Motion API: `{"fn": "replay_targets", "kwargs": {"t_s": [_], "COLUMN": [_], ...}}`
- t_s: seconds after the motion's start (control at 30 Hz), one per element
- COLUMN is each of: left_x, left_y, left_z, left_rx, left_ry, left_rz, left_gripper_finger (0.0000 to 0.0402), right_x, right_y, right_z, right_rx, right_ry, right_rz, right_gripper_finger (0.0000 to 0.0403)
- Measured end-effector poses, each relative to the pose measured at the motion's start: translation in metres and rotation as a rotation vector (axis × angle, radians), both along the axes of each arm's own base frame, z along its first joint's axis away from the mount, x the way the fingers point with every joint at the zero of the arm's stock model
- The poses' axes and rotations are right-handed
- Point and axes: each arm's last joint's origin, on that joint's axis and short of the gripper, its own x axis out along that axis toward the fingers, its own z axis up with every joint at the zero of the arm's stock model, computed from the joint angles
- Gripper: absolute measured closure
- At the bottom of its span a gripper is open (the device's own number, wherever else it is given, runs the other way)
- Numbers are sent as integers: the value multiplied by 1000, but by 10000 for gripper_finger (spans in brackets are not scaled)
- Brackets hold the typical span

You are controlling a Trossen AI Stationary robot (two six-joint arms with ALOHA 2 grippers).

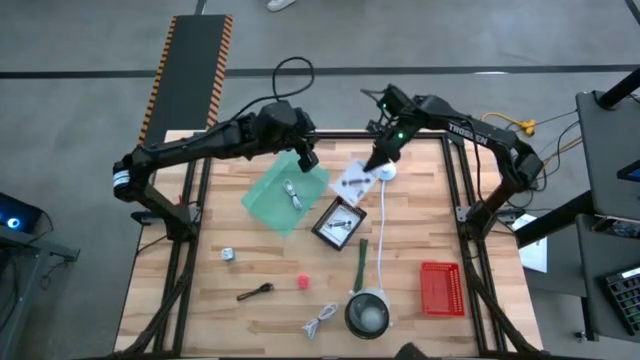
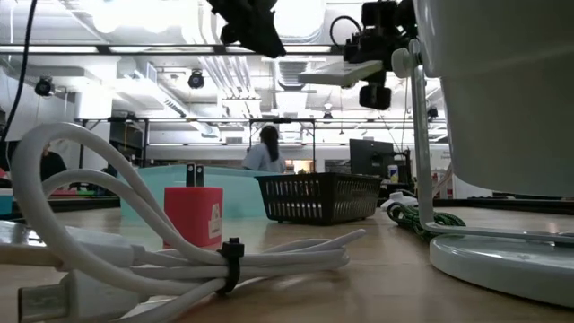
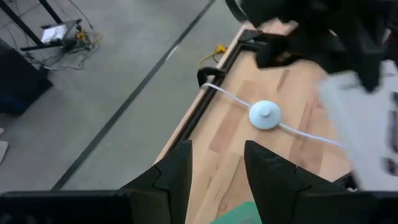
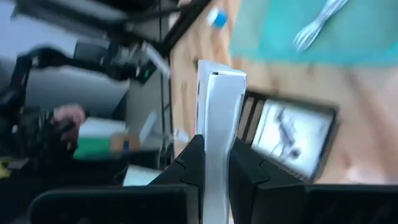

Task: Pick and place items into bin
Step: Put the white box into the black bin

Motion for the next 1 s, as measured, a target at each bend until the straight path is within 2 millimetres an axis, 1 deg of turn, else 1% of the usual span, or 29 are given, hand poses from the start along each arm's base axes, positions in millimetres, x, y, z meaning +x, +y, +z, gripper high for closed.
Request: {"fn": "replay_targets", "kwargs": {"t_s": [0.13,0.33,0.43,0.53,0.7,0.87,1.0], "left_x": [-1,0,0,-1,-1,-1,-1], "left_y": [0,0,0,0,0,0,0], "left_z": [1,0,0,-1,-1,-1,-1], "left_rx": [3,-25,-30,-32,-33,-45,-49], "left_ry": [-2,-17,-21,-16,-15,-23,-26], "left_rz": [5,29,36,36,37,44,50], "left_gripper_finger": [271,271,271,271,271,271,271], "right_x": [3,17,24,31,34,32,31], "right_y": [21,44,53,56,55,57,60], "right_z": [-3,-4,-13,-26,-48,-72,-87], "right_rx": [22,16,15,5,34,38,37], "right_ry": [43,39,50,68,94,150,165], "right_rz": [94,182,200,174,96,40,8], "right_gripper_finger": [377,377,377,376,376,375,375]}}
